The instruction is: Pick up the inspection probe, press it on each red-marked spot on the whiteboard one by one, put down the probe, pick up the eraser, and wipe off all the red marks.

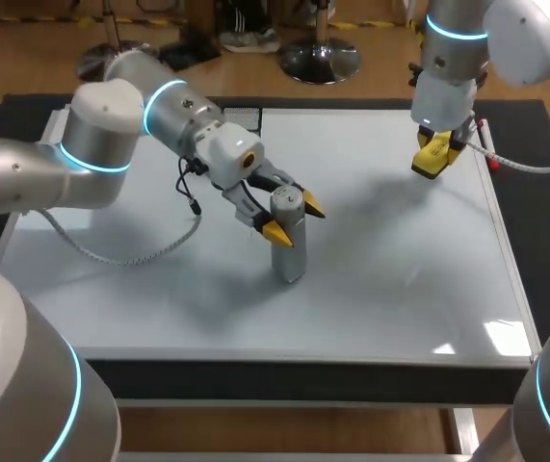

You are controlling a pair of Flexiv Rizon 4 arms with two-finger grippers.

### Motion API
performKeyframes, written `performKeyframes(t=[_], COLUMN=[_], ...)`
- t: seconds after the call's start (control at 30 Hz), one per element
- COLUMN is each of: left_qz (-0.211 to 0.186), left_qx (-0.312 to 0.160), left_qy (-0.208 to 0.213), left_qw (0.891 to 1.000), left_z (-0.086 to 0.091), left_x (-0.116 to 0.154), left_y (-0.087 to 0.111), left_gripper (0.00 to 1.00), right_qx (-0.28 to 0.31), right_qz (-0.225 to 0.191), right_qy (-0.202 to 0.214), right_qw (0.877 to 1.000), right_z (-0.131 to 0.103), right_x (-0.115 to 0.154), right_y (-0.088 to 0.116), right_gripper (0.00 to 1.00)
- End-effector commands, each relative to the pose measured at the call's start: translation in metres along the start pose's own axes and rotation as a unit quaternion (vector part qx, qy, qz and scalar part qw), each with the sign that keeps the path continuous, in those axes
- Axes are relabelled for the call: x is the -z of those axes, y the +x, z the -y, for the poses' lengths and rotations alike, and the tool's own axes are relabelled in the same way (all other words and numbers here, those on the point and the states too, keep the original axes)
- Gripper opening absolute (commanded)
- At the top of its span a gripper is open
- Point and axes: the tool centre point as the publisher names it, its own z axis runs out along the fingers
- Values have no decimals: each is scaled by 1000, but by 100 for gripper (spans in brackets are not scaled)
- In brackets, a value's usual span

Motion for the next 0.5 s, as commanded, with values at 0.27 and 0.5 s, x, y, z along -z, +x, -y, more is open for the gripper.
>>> performKeyframes(t=[0.27,0.5], left_qz=[-2,3], left_qx=[11,17], left_qy=[5,7], left_qw=[1000,1000], left_z=[-10,-16], left_x=[2,3], left_y=[-5,-4], left_gripper=[0,0], right_qx=[1,1], right_qz=[-2,-2], right_qy=[0,0], right_qw=[1000,1000], right_z=[1,1], right_x=[0,0], right_y=[-1,-1], right_gripper=[0,0])
